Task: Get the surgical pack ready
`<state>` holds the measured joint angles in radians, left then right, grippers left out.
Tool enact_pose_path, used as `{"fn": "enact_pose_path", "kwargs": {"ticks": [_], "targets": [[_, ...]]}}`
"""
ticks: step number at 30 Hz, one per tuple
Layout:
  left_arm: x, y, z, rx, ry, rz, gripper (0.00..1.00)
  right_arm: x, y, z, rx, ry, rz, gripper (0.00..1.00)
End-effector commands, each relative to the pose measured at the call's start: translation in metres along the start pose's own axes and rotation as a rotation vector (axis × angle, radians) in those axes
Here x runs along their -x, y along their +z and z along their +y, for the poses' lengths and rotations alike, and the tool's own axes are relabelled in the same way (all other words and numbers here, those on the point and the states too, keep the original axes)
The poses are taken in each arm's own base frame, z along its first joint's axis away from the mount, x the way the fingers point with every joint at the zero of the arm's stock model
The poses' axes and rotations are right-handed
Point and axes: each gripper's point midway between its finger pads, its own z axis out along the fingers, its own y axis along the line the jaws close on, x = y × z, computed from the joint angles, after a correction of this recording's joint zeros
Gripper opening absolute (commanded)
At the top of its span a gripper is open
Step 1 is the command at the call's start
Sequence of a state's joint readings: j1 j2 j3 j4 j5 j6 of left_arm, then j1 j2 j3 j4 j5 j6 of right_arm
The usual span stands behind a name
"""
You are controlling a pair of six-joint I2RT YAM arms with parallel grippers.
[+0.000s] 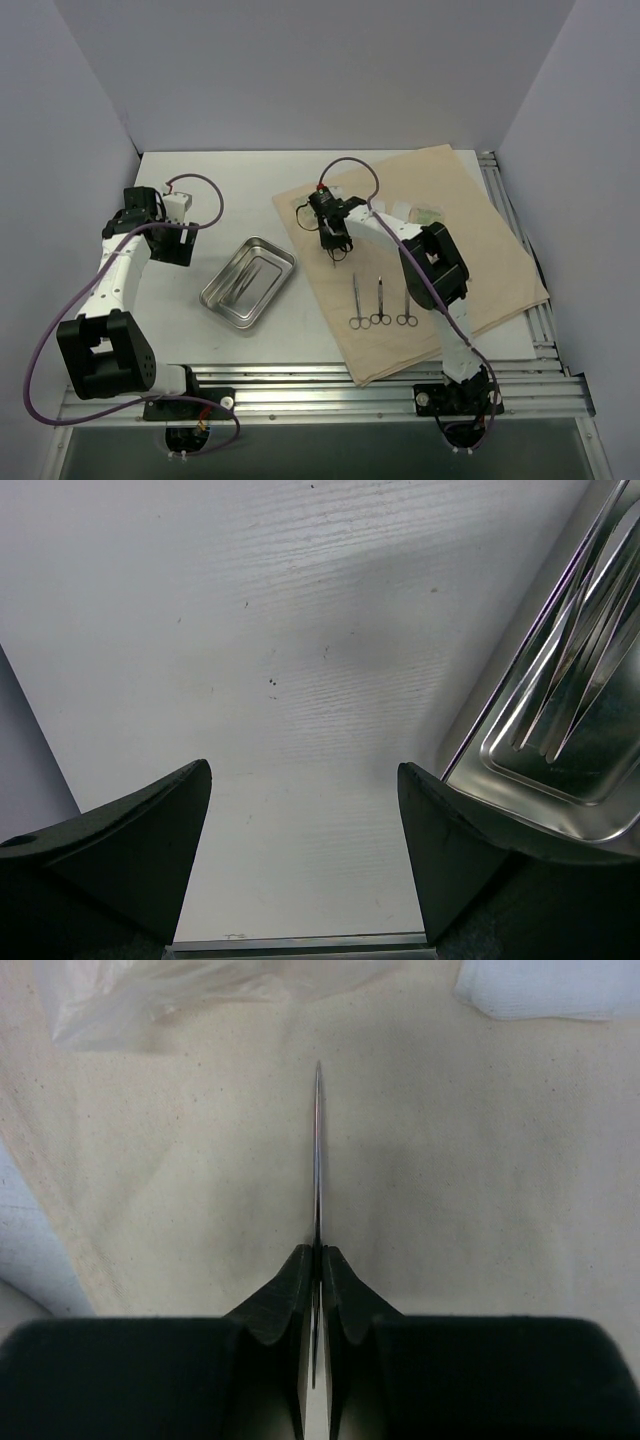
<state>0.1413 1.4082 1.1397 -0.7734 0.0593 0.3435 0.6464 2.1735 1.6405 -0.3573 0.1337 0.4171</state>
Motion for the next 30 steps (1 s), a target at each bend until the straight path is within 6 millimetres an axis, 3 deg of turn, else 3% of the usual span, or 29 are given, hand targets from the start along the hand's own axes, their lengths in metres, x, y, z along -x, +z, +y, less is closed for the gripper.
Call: {"fn": "enact_pose_path", "kwargs": {"ticks": [1,6,9,11,14,15,17,19,20,21,26,30], "targets": [[0.018,-0.008,0.009,0.029,-0.013,-0.059,0.85,0.003,-0.002,-0.010,-0.033,0.023,-0.011,0.00],[0.019,-0.011,0.009,0.030,-0.011,-0.066,0.85,0.023,-0.022,-0.014,-0.043,0.077,-0.089,0.00],[0.019,-0.013,0.009,0.032,-0.012,-0.072,0.85,0.047,-0.052,-0.011,-0.010,0.164,-0.192,0.00],[0.019,-0.014,0.009,0.034,-0.009,-0.075,0.85,0.066,-0.083,-0.005,0.046,0.278,-0.271,0.00],[0.020,-0.016,0.009,0.035,-0.010,-0.081,0.85,0.079,-0.117,0.017,0.164,0.412,-0.355,0.00],[0.021,-0.016,0.009,0.035,-0.010,-0.084,0.85,0.079,-0.129,0.039,0.221,0.466,-0.376,0.00],[0.020,-0.017,0.010,0.040,-0.010,-0.086,0.85,0.079,-0.141,0.057,0.245,0.509,-0.396,0.00],[0.019,-0.017,0.011,0.047,-0.012,-0.082,0.85,0.061,-0.140,0.087,0.257,0.558,-0.350,0.00],[0.019,-0.018,0.011,0.049,-0.012,-0.086,0.85,0.063,-0.145,0.099,0.276,0.591,-0.339,0.00],[0.018,-0.017,0.011,0.048,-0.013,-0.083,0.85,0.052,-0.139,0.106,0.267,0.608,-0.297,0.00],[0.018,-0.022,0.009,0.047,-0.009,-0.096,0.85,0.007,-0.117,0.178,0.397,0.697,-0.084,0.00],[0.017,-0.025,0.009,0.049,-0.005,-0.107,0.85,-0.022,-0.101,0.207,0.442,0.755,0.015,0.00]]}}
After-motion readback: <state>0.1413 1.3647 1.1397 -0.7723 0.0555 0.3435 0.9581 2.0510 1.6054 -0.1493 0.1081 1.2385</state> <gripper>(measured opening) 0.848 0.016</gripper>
